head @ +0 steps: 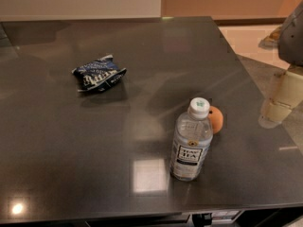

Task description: Pick blue chip bag

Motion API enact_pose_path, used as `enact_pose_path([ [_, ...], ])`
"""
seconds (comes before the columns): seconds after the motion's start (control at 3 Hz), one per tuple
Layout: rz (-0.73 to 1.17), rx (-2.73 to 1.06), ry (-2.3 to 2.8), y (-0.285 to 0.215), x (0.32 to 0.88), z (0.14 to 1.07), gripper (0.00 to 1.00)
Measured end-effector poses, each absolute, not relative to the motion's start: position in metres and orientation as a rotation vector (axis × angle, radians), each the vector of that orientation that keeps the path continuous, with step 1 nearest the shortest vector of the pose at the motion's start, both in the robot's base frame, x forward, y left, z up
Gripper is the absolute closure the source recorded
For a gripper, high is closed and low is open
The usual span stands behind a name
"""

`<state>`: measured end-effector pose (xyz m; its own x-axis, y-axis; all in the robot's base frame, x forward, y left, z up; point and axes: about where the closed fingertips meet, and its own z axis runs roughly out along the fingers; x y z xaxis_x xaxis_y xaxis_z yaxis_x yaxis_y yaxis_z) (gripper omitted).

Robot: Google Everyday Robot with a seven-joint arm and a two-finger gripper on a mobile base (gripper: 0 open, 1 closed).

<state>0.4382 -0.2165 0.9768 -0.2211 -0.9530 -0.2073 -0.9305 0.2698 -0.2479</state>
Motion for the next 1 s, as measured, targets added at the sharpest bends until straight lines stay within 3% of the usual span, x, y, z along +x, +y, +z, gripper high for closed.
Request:
enact_pose_path([
  [1.0,-0.049,-1.718,2.140,-0.185,0.489,0.977,0.00],
])
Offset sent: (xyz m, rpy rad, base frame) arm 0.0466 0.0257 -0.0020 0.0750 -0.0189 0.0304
